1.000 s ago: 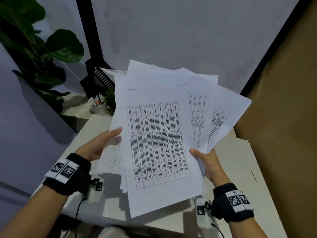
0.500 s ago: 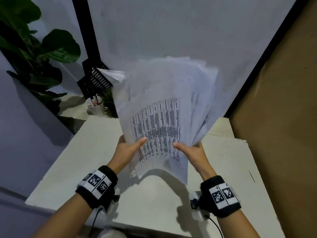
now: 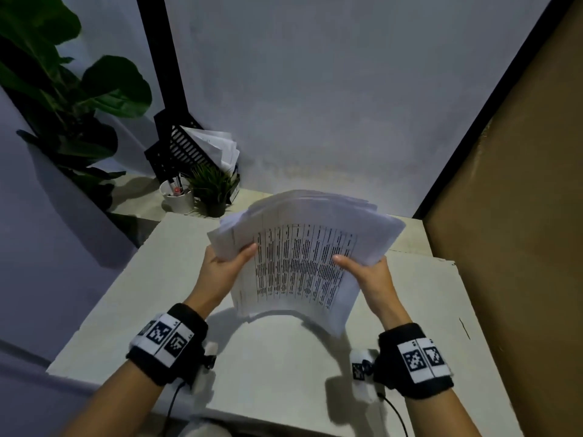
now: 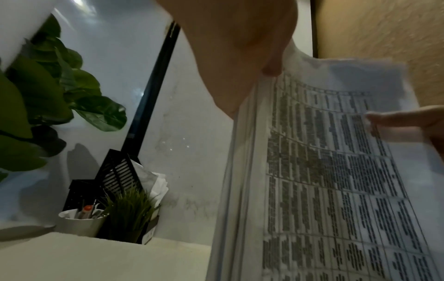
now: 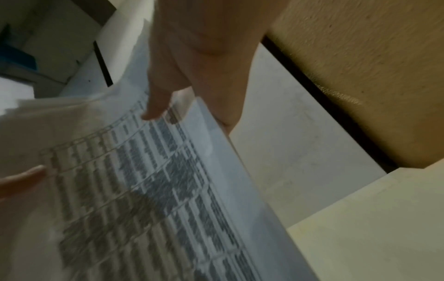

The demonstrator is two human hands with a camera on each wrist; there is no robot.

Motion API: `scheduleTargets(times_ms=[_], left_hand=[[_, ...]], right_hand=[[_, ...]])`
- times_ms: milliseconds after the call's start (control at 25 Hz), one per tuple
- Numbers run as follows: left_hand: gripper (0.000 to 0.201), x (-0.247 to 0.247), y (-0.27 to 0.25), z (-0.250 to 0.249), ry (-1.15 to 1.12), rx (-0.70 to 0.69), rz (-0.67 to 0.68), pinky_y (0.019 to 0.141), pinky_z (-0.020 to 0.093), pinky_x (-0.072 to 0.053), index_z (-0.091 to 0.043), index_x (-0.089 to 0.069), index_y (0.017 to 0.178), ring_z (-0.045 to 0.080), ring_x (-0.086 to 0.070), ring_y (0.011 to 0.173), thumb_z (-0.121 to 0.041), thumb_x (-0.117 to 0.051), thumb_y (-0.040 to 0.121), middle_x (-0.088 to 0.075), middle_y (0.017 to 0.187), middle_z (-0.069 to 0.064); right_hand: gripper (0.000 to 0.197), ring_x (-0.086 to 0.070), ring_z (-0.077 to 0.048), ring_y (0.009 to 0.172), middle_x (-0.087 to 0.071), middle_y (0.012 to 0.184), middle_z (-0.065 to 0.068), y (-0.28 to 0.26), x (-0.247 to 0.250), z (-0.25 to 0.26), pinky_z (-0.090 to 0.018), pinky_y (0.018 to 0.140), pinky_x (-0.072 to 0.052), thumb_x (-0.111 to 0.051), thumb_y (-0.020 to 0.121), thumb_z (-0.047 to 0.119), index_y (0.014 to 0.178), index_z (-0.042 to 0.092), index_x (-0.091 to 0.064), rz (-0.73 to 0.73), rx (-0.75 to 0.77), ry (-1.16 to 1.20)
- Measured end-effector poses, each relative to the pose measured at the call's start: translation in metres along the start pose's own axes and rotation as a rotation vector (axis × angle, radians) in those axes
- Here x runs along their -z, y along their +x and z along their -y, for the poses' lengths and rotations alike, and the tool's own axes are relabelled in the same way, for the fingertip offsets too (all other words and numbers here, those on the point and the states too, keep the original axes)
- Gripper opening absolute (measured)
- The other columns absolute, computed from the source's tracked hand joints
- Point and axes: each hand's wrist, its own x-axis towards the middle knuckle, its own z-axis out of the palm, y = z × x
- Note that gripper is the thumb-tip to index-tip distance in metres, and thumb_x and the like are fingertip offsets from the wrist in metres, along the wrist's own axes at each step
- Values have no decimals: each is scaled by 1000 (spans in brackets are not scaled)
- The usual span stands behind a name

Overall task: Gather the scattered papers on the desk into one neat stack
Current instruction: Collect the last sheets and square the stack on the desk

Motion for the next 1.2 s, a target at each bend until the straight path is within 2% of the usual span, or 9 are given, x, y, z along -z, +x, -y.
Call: scheduleTargets(times_ms=[120,240,360,560,640,720,840,1000,1200], left_hand=[[42,11,-1,-4,-11,11,144,70,24,-58,-38,-66,91,6,-67,82,-50,-77,53,-73,87,-13],[61,11,2,-3,-13,80,296,72,25,-56,-31,-65,98,9,-68,84,-58,-79,46,-74,87,-9],[75,9,8,-6,-25,103,289,70,25,-57,-29,-60,102,8,-68,84,-61,-81,37,-74,85,-7],[78,2,19,-8,-13,75,177,71,28,-58,-26,-59,106,13,-69,87,-62,-78,41,-73,90,-2],[90,1,20,-10,-30,103,69,80,39,-58,-18,-57,113,21,-67,97,-66,-77,40,-71,100,3],[79,4,24,-18,-46,44,9,83,39,-57,-23,-62,109,17,-66,97,-66,-75,43,-70,102,0],[47,10,24,-35,-73,-97,138,71,22,-57,-34,-71,91,6,-66,84,-60,-74,52,-73,86,-12],[55,17,23,-20,-17,-26,198,68,20,-55,-31,-72,91,6,-66,82,-63,-76,47,-73,87,-11],[65,6,25,-16,72,68,160,66,23,-57,-28,-69,88,8,-69,74,-69,-75,38,-75,76,-8]], right_hand=[[46,-68,-15,91,-71,95,1,3,10,-1,-29,75,-56,-80,63,11,104,19,-61,94,-31,46],[67,-67,-18,93,-69,99,-5,5,3,-2,-30,75,-56,-83,52,28,111,13,-57,116,-55,19],[63,-69,-12,84,-72,88,3,7,-8,2,-26,69,-56,-85,46,36,101,21,-60,66,-19,48],[26,-66,-15,78,-68,85,-2,16,-20,8,-31,71,-56,-76,69,7,88,21,-66,-24,-17,-20],[22,-66,-9,73,-68,80,0,18,-23,16,-28,69,-53,-70,76,3,84,22,-65,-46,18,-55],[24,-67,-3,70,-71,74,6,20,-25,26,-22,66,-54,-69,76,0,84,22,-66,-53,81,-46],[25,-66,0,69,-72,69,10,21,-22,29,-17,62,-54,-69,74,-4,83,19,-66,-39,113,-30],[18,-65,-1,68,-66,79,1,18,-15,18,-15,62,-51,-71,74,1,84,16,-67,-52,42,-61],[29,-67,-2,72,-69,81,2,21,-18,13,-21,66,-55,-73,71,0,87,21,-63,-36,-13,-68]])
